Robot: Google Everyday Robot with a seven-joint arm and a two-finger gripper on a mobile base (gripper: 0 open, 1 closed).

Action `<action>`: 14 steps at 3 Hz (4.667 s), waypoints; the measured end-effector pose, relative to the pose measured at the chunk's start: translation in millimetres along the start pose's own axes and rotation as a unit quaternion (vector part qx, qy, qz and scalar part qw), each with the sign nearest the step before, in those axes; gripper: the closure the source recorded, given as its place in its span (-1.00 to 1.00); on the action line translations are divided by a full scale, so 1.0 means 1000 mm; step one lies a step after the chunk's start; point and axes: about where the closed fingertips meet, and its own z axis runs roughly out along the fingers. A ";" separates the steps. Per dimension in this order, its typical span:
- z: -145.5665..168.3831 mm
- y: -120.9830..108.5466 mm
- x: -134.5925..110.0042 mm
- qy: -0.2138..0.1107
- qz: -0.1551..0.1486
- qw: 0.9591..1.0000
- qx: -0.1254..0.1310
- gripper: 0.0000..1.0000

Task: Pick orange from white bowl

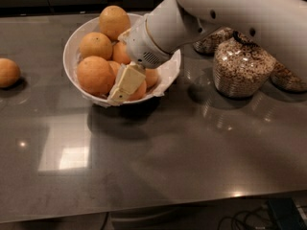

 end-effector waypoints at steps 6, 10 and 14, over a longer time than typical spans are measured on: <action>0.041 0.004 -0.031 -0.029 -0.010 0.999 -0.039 -0.58; 0.069 0.001 -0.027 -0.047 0.006 0.996 -0.074 0.26; 0.056 -0.003 -0.033 -0.059 -0.002 0.996 -0.072 1.00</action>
Offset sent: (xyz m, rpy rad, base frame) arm 0.0175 0.0335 0.0076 0.0535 -0.0357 0.0239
